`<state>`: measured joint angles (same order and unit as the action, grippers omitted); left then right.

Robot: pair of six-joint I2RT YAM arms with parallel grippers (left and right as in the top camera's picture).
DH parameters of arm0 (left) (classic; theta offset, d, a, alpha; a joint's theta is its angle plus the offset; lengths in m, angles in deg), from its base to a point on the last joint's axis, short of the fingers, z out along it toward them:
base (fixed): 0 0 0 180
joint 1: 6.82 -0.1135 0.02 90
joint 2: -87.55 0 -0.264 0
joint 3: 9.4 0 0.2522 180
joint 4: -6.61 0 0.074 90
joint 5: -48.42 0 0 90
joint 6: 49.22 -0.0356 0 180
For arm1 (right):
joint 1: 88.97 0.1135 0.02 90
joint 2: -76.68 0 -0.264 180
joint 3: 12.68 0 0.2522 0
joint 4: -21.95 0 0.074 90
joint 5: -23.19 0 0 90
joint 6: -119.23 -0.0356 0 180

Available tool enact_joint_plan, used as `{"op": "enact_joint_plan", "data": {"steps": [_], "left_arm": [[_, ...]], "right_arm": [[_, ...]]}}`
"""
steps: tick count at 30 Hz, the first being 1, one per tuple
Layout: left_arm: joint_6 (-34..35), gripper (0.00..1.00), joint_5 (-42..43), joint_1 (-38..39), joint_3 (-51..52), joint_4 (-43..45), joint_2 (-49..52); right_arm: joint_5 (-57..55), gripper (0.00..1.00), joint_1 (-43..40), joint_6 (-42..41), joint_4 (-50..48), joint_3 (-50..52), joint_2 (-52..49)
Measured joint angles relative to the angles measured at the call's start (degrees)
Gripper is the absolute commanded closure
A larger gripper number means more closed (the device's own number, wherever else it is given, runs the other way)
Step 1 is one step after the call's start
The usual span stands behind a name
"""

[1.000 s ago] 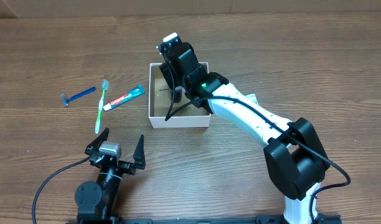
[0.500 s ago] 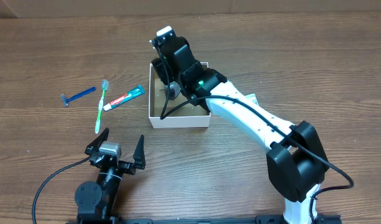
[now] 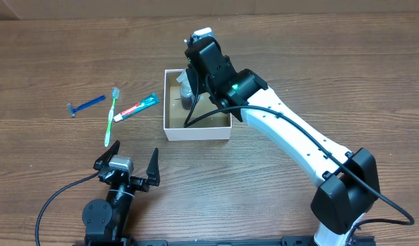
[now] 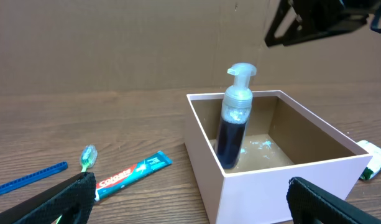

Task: Pack container
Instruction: 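Lower the soap bottle into the box's left corner and release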

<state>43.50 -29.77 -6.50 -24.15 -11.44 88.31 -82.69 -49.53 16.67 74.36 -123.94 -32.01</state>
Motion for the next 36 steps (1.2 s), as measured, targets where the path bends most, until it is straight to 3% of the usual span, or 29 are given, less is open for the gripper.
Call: {"op": "enact_joint_plan", "data": {"steps": [11,17,36], "left_arm": [[0.0,0.0,0.0,0.0,0.0,0.0,0.0],[0.0,0.0,0.0,0.0,0.0,0.0,0.0],[0.0,0.0,0.0,0.0,0.0,0.0,0.0]], "right_arm": [[2.51,0.76,0.02,-9.49,1.07,0.0,-3.5],[3.06,0.76,0.02,-11.02,0.83,0.04,-9.68],[5.97,0.76,-3.45,-12.48,-3.76,0.04,-14.86]]}}
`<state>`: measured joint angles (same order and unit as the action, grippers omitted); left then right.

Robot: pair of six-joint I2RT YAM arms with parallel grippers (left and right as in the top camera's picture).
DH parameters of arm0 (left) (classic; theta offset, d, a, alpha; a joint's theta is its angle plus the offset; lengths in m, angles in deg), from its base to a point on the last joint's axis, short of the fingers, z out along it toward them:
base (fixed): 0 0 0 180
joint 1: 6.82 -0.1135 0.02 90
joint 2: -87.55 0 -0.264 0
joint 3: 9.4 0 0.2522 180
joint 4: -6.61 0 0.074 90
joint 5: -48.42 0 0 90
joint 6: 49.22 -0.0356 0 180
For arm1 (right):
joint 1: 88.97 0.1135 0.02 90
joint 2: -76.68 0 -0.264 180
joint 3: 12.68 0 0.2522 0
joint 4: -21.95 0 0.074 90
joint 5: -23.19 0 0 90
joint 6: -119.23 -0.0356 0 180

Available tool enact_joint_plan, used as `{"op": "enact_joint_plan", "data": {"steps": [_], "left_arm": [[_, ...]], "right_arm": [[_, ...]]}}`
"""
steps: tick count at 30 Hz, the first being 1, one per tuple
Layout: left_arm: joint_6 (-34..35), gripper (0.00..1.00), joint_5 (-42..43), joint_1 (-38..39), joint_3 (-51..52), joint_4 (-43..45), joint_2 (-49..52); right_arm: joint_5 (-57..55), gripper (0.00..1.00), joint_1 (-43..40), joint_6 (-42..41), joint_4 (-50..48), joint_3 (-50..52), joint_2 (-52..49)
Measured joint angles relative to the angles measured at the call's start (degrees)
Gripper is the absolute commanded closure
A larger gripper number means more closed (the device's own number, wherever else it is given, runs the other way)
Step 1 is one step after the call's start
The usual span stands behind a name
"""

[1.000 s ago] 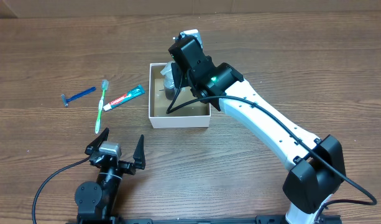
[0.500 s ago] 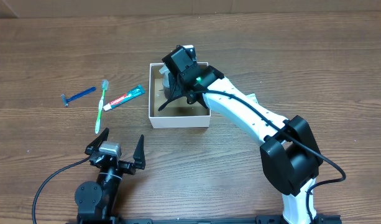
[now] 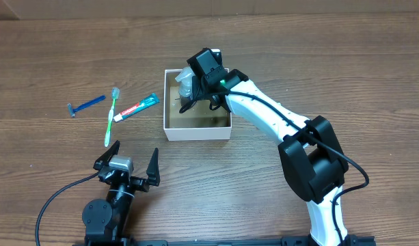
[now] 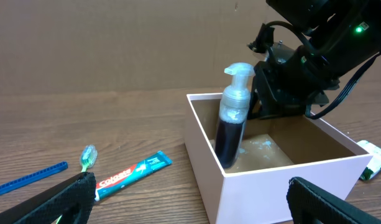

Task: Pack container
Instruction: 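Lower the soap bottle into the box's left corner and release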

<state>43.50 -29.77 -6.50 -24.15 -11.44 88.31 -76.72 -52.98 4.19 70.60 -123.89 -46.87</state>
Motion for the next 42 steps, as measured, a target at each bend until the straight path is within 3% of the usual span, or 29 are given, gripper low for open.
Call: {"op": "enact_joint_plan", "data": {"steps": [32,33,34,36,42], "left_arm": [[0.0,0.0,0.0,0.0,0.0,0.0,0.0],[0.0,0.0,0.0,0.0,0.0,0.0,0.0],[0.0,0.0,0.0,0.0,0.0,0.0,-0.02],[0.0,0.0,0.0,0.0,0.0,0.0,0.0],[0.0,0.0,0.0,0.0,0.0,0.0,0.0]], "right_arm": [[19.12,0.75,0.0,14.16,-5.73,0.0,0.0],[19.21,0.74,0.0,14.43,-5.7,0.0,0.0],[19.47,0.62,0.0,14.71,-5.73,0.0,0.0],[19.41,0.52,-0.02,15.08,-5.64,0.0,0.0],[16.68,0.49,-1.49,15.65,2.69,-3.04,-0.24]]}}
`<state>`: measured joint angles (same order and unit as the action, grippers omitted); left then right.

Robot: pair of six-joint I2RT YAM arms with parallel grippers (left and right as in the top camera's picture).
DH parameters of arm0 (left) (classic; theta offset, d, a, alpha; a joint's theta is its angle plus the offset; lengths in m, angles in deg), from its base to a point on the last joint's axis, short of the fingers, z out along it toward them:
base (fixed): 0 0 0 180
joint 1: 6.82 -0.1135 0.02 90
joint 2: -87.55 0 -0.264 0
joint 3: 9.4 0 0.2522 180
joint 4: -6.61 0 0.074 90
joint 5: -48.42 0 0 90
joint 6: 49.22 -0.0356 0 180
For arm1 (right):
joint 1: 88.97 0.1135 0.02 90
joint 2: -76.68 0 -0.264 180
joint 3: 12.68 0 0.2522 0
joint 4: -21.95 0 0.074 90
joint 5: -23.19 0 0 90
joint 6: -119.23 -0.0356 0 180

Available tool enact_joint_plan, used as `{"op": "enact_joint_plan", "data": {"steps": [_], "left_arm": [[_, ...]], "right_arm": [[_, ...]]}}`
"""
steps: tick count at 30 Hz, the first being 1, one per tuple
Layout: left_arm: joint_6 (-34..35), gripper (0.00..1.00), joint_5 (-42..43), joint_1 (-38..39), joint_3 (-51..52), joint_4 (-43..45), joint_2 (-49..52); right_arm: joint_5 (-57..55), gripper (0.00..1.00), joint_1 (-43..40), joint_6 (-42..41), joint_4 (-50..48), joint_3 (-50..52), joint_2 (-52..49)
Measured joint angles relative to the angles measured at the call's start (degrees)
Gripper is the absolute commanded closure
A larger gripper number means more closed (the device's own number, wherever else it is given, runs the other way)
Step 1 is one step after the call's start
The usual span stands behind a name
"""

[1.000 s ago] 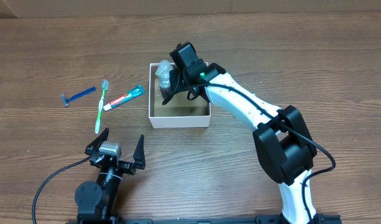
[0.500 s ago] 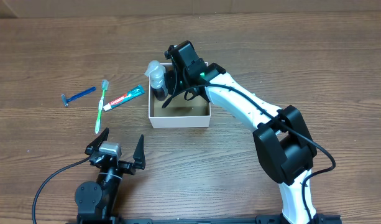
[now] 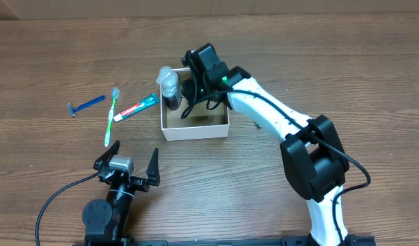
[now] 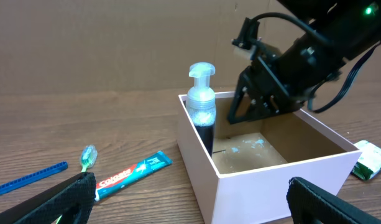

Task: Pack container
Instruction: 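Lower the soap bottle into the box's left corner and release, then move the right gripper to the green soap bar box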

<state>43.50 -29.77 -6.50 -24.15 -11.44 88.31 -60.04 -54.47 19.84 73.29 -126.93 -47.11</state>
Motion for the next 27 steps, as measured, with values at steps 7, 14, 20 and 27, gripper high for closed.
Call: {"op": "enact_joint_plan", "data": {"steps": [7,14,20,27], "left_arm": [[0.0,0.0,0.0,0.0,0.0,0.0,0.0],[0.0,0.0,0.0,0.0,0.0,0.0,-0.02],[0.0,0.0,0.0,0.0,0.0,0.0,0.0],[0.0,0.0,0.0,0.0,0.0,0.0,0.0]], "right_arm": [[-9.55,0.45,-2.51,-0.07,17.16,-13.75,-0.42],[-15.72,0.42,-3.65,-5.86,28.39,-16.74,-0.42],[-15.89,0.42,-8.66,-9.31,32.37,-16.74,-0.44],[-15.37,0.41,-9.6,-10.1,35.56,-16.74,-0.44]]}}
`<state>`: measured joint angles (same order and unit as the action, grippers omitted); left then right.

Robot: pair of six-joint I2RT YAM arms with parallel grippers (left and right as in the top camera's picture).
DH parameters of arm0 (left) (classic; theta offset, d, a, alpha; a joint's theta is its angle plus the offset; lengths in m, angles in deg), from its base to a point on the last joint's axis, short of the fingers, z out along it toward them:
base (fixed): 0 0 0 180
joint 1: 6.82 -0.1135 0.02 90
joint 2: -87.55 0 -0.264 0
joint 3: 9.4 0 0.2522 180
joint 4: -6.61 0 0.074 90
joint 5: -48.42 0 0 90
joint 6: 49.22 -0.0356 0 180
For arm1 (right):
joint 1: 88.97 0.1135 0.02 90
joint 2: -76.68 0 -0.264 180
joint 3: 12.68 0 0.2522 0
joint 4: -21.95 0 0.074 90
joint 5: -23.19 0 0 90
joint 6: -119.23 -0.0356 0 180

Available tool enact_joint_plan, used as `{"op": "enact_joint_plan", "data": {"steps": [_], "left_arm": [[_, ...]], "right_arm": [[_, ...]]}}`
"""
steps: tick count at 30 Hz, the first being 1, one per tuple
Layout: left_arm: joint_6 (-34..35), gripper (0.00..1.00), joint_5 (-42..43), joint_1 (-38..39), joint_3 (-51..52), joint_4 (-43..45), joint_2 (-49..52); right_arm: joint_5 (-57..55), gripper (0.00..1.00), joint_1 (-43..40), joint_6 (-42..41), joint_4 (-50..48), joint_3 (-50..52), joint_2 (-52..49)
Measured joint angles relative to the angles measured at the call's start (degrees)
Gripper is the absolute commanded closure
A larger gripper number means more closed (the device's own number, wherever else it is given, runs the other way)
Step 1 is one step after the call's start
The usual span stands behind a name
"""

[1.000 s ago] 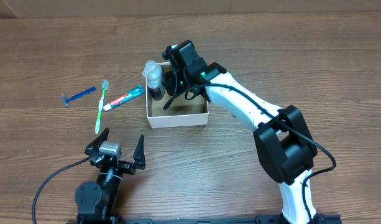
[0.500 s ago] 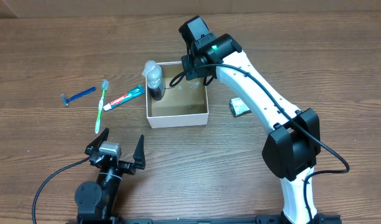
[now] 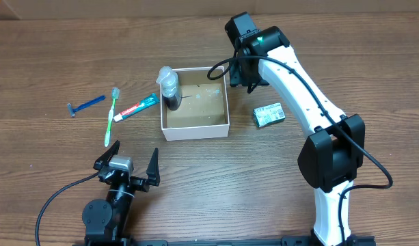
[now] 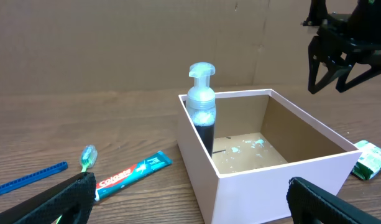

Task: Pack container
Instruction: 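Move the right gripper to the green soap bar box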

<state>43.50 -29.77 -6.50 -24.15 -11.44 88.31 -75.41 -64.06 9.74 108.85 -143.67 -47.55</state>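
Observation:
An open white box (image 3: 195,130) stands mid-table. A pump bottle of dark liquid (image 3: 169,89) stands upright in its far left corner, also seen in the left wrist view as the bottle (image 4: 201,102) behind the box wall (image 4: 271,186). My right gripper (image 3: 245,80) hangs open and empty past the box's far right corner; in the left wrist view the right gripper (image 4: 336,71) is above the rim. My left gripper (image 3: 127,171) rests open near the front edge, far from everything.
Left of the box lie a toothpaste tube (image 3: 139,106), a green toothbrush (image 3: 111,117) and a blue razor (image 3: 85,104). A green packet (image 3: 268,115) lies right of the box, under the right arm.
My right gripper was down inside the box beside the bottle; it is now up and out, past the far right corner. The green packet has come into view. The bottle has not moved.
At first the bottle leaned inside the box with my right gripper above it. Then the gripper was low in the box against the bottle. Later the bottle stood upright in the far left corner, and now the gripper is away from it.

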Motion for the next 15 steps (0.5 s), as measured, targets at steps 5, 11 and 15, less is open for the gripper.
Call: {"op": "enact_joint_plan", "data": {"steps": [5,11,15], "left_arm": [[0.0,0.0,0.0,0.0,0.0,0.0,-0.02],[0.0,0.0,0.0,0.0,0.0,0.0,0.0],[0.0,0.0,0.0,0.0,0.0,0.0,0.0]], "right_arm": [[3.63,0.37,0.13,1.27,4.59,0.0,0.0],[7.15,0.37,1.92,3.15,8.83,0.02,0.0],[8.02,0.37,2.62,2.82,11.3,0.13,0.0]]}}
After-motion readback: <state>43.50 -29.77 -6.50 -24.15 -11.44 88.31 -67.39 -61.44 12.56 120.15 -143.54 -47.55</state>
